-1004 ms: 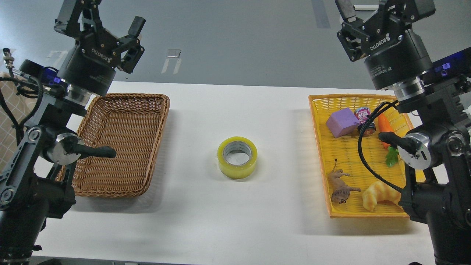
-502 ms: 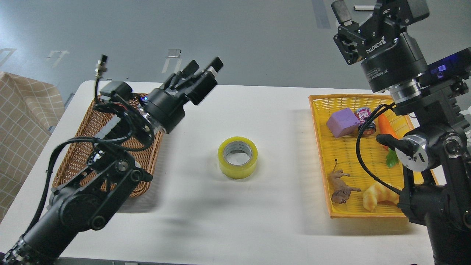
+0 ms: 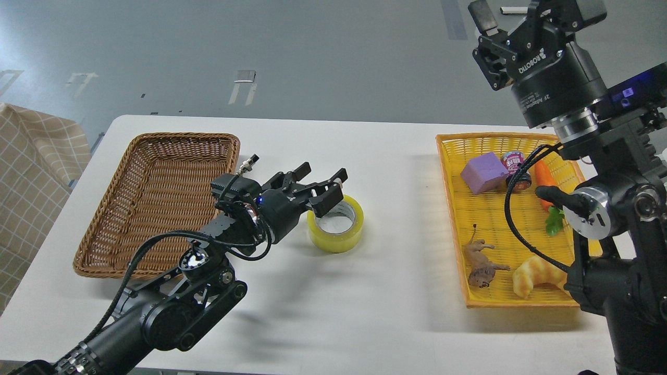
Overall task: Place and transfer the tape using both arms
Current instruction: 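Reach the left gripper toward the tape roll on the table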
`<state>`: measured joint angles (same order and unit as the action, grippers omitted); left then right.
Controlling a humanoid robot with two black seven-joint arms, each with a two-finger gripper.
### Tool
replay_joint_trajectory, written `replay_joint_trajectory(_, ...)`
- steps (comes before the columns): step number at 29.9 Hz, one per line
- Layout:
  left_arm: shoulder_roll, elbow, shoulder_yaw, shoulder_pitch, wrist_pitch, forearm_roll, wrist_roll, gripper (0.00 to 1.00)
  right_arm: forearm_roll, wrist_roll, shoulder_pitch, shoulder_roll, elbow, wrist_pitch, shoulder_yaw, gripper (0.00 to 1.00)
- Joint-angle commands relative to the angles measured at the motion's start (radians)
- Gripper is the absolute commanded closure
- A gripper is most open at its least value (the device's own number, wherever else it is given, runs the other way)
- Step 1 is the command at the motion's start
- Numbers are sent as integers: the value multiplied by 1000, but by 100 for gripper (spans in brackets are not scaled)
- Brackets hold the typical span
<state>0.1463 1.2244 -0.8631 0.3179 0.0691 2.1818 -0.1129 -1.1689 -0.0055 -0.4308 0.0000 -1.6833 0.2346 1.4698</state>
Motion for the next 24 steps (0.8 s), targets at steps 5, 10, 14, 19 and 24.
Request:
replay_joint_trajectory(5,-2,-62,47,1,1,0,2,6,0,1,1,0,-3,-1,1,0)
replay_joint_trajectory(10,-2,-95,78,12,1,0,10,6,0,1,6,0,-13,-1,3,0)
replay_joint_trajectory(14,4,-118,125,42,0,0,12,6,0,1,9,0,-18,-3,6,0)
replay_joint_trajectory(19,-8,-223,171,128,3,0,15,7,2,1,11,0,-30,-1,7,0)
replay_joint_trajectory(24,-8,-227,214,138,3,0,15,7,3,1,27,0,-36,-1,26,0)
